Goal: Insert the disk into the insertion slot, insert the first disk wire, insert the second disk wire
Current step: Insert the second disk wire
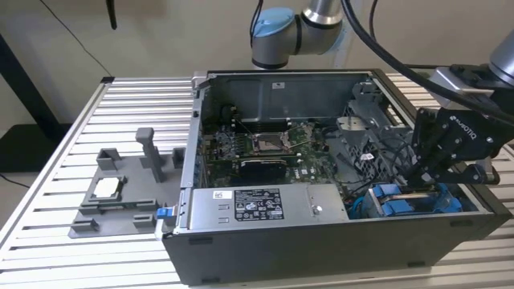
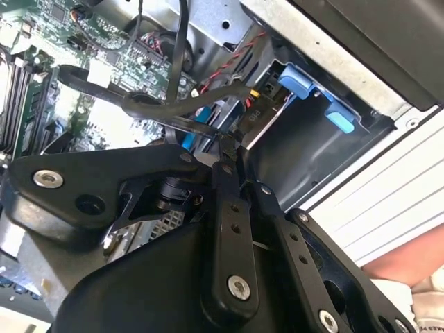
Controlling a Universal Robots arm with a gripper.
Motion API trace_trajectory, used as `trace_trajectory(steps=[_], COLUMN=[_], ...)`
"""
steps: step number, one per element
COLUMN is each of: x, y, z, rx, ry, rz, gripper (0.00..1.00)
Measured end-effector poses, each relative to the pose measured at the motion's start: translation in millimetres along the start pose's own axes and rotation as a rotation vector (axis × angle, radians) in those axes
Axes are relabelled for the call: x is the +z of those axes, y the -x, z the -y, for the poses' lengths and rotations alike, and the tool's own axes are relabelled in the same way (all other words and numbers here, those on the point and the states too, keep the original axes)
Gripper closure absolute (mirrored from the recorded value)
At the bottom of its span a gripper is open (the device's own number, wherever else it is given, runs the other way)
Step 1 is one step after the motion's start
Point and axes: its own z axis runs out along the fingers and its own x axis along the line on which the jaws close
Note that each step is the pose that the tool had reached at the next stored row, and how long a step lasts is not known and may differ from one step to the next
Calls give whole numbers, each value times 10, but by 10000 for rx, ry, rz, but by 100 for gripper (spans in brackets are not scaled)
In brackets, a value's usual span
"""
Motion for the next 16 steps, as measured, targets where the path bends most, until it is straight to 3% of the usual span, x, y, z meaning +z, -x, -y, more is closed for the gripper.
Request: trace_trajectory(steps=[5,10,16], x=[-4,-4,3], y=[-5,-8,-9], z=[56,80,81], rx=[5,48,72], ry=[50,197,211], rz=[88,99,101], gripper=[84,84,84])
